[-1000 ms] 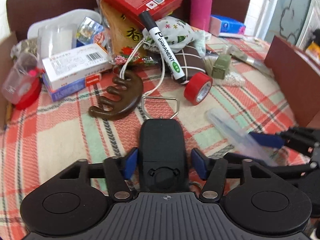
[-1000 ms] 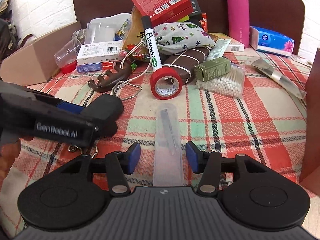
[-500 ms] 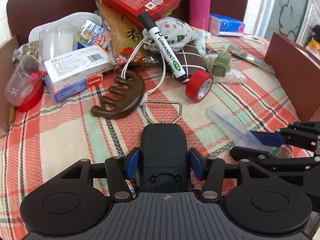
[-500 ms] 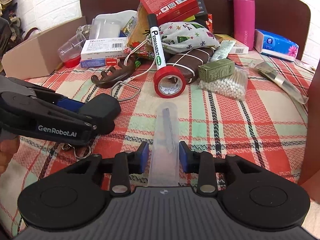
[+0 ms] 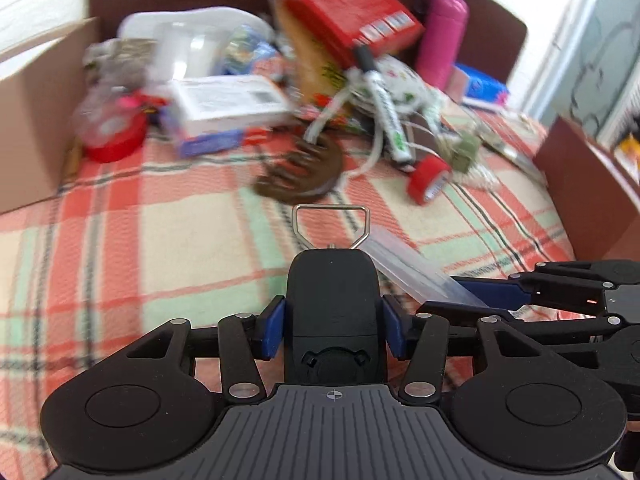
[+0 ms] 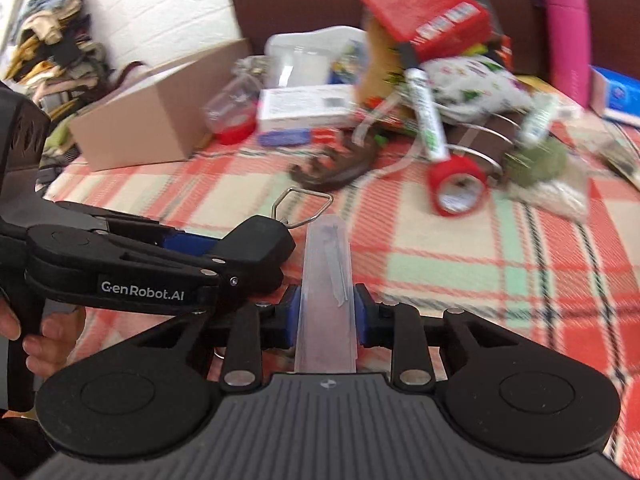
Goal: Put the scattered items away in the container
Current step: 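Lift the key fob with the left gripper while the right gripper carries the clear tube toward the box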
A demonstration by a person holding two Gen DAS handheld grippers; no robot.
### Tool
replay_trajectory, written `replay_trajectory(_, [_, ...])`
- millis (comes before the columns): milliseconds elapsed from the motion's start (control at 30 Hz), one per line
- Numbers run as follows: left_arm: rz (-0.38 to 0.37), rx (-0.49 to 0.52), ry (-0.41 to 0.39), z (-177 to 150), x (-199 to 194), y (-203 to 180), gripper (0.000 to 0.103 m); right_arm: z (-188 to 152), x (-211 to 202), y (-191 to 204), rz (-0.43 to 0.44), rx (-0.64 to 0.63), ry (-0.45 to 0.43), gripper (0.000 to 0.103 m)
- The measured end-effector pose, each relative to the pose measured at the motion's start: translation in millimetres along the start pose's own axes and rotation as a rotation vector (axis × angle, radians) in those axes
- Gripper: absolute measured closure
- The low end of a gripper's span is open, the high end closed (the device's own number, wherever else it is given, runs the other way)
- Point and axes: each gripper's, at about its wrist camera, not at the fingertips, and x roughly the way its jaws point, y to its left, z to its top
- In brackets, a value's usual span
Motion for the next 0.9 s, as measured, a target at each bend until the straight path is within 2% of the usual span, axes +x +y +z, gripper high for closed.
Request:
replay_trajectory(500, [0.115, -0.171, -0.209, 16.5, -84.8, 91.2, 0.052, 78.6, 16.3, 103.1, 0.124, -0.309, -0.078, 0.072])
replay_trajectory(767, [0.205, -0.223, -0.306, 49.1, -125.2, 139.0, 0.052, 142.0, 28.2, 159.9, 0.191, -0.445, -0.173, 0.072])
replay_trajectory(900, [0.243, -0.245, -0.341, 72.2, -141.5, 164.1, 0.052, 175.0, 39.6, 182.5, 0.226, -0.474, -0.203, 0.072])
